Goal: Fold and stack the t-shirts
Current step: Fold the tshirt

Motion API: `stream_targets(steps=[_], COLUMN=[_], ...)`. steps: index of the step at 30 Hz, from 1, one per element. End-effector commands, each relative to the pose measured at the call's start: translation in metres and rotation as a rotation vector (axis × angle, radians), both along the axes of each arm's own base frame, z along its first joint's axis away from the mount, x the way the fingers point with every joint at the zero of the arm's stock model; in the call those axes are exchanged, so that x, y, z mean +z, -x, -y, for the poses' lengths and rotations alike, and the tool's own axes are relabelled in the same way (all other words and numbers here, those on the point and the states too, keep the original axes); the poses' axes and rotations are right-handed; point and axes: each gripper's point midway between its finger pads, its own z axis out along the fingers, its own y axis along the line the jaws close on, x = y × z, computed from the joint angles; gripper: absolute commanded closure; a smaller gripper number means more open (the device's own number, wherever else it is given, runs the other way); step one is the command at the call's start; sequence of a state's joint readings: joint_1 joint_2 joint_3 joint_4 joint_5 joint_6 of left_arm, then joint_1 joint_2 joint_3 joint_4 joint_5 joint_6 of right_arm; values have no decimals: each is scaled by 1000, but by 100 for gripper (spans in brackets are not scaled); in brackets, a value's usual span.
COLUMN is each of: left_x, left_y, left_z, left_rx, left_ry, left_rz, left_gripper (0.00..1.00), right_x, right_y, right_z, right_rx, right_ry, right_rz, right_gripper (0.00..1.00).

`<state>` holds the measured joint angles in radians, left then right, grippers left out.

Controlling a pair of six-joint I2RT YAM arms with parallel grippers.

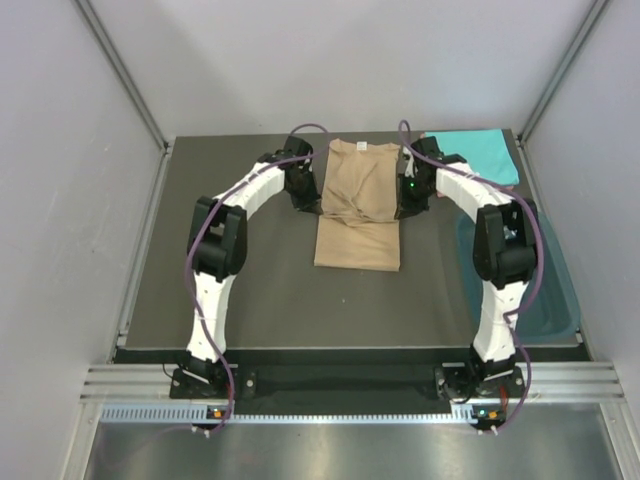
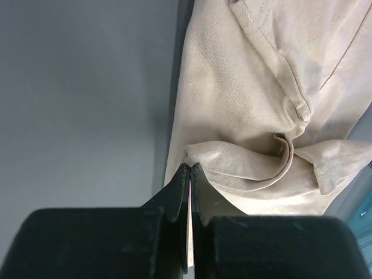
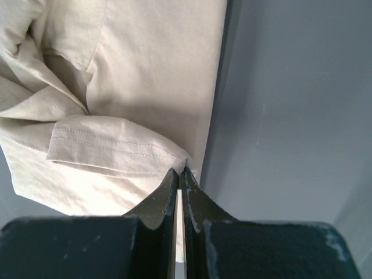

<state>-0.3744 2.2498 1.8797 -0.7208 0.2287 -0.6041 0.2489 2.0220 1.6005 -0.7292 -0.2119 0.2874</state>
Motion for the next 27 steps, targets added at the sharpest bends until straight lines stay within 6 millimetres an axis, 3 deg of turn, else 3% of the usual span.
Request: stream_targets(steps=[1, 17, 25, 27], left_x=[8, 9, 8, 5], left_y=[-17, -35, -39, -39], left_z=[2, -1, 2, 2], left_rx=[-8, 29, 32, 32], left_ry=[25, 41, 59, 59], left_rz=[48, 73, 79, 76], left_gripper=[100, 100, 100, 100], right_x=[12, 8, 16, 9], right_y=[-15, -34, -44, -44], right_z=[5, 5, 9, 7], right_rx=[4, 10, -4, -2], right_ry=[-9, -43, -42, -48], right_rz=[34, 63, 102, 93], right_gripper=[100, 100, 100, 100])
